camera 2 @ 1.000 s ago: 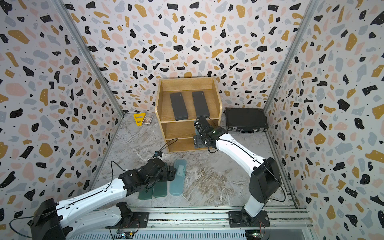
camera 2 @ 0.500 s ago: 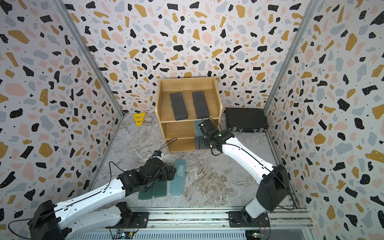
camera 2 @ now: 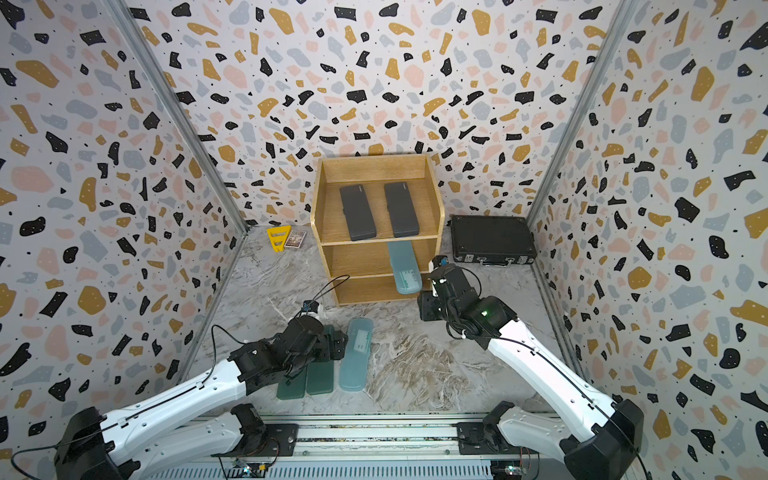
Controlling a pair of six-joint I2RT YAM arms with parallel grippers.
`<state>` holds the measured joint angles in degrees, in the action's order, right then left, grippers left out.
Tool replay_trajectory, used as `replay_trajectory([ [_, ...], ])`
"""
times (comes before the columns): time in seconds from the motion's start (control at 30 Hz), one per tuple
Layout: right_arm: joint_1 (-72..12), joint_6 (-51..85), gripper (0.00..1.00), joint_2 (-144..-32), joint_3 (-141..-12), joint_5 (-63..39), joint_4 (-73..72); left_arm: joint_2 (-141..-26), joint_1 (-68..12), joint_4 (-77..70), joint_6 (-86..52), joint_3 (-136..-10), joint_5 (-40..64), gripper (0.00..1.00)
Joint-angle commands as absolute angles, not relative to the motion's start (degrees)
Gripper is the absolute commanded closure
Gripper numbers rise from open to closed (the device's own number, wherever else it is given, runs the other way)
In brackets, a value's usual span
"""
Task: Place the pencil cases on the shelf according to color
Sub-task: Place the pencil case on the shelf.
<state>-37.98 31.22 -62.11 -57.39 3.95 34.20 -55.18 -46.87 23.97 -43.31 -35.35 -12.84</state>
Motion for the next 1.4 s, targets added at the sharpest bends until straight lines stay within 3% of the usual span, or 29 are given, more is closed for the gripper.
replay_trajectory([
  [0.0,-37.9,33.9,0.93,-60.2,-54.9,0.9,27.1,-54.9,-46.4,23.2,-43.8,-34.3,-14.1,0.0],
  [0.5,-37.8,35.0,0.95,-73.4,-58.8,0.4,18.5,-55.0,-45.8,23.6,-43.5,-33.4,-14.2,0.0],
  [1.37,-35.3,33.1,0.94,-82.5,-64.0,1.7,12.3,-57.0,-44.7,19.4,-44.0,-29.0,-9.4,0.0],
])
